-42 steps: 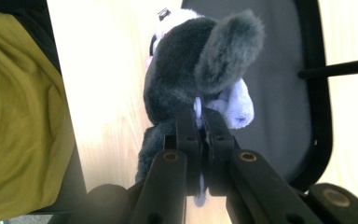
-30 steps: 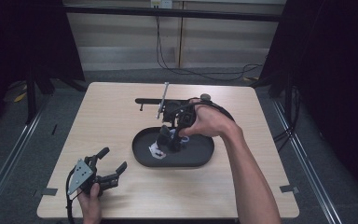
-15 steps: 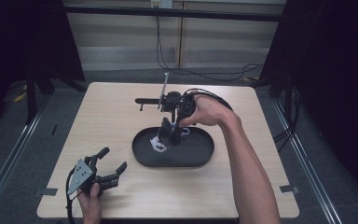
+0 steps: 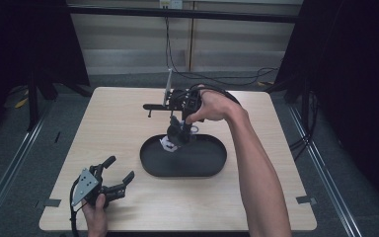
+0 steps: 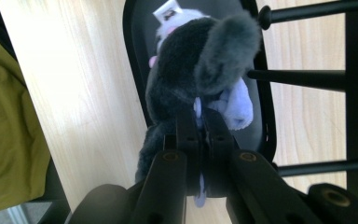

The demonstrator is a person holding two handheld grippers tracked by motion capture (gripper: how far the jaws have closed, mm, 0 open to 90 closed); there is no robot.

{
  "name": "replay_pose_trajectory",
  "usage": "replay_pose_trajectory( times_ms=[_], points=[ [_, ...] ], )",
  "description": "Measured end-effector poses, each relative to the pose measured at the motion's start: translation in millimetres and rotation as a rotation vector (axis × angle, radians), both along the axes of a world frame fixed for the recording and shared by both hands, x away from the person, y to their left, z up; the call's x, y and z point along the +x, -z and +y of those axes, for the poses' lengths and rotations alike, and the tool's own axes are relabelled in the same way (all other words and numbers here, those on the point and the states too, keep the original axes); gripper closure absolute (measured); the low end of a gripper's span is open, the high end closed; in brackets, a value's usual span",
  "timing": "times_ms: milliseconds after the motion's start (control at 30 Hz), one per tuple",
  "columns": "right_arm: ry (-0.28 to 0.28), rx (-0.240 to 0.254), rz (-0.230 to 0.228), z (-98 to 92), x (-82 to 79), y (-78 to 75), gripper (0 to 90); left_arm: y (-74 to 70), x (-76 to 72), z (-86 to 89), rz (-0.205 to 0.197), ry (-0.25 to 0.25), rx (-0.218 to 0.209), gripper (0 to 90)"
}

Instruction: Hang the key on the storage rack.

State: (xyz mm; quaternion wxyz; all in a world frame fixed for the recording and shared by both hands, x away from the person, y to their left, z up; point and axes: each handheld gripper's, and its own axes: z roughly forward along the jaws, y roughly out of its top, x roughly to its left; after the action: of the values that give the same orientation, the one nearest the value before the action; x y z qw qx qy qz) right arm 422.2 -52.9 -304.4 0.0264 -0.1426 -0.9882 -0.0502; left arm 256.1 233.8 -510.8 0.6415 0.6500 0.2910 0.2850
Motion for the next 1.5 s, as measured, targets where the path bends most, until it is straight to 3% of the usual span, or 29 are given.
replay_pose_trajectory(
  times_ms=[267,433,800,1500],
  points=[
    [-0.006,-0.049,-0.005,2.0,13.6,6.8,87.3,0.0,0.0,0.0,0.0,0.0,0.0,15.3],
    [0.011,-0.027,-0.014,1.6,21.9,4.8,87.3,0.0,0.0,0.0,0.0,0.0,0.001,15.3],
    [0.003,-0.042,-0.047,2.6,27.8,-2.1,87.3,0.0,0.0,0.1,0.0,0.001,0.001,15.3],
    [0.031,-0.009,-0.081,1.6,40.2,4.5,86.7,0.0,0.0,0.2,-0.001,0.004,0.001,15.3]
  ],
)
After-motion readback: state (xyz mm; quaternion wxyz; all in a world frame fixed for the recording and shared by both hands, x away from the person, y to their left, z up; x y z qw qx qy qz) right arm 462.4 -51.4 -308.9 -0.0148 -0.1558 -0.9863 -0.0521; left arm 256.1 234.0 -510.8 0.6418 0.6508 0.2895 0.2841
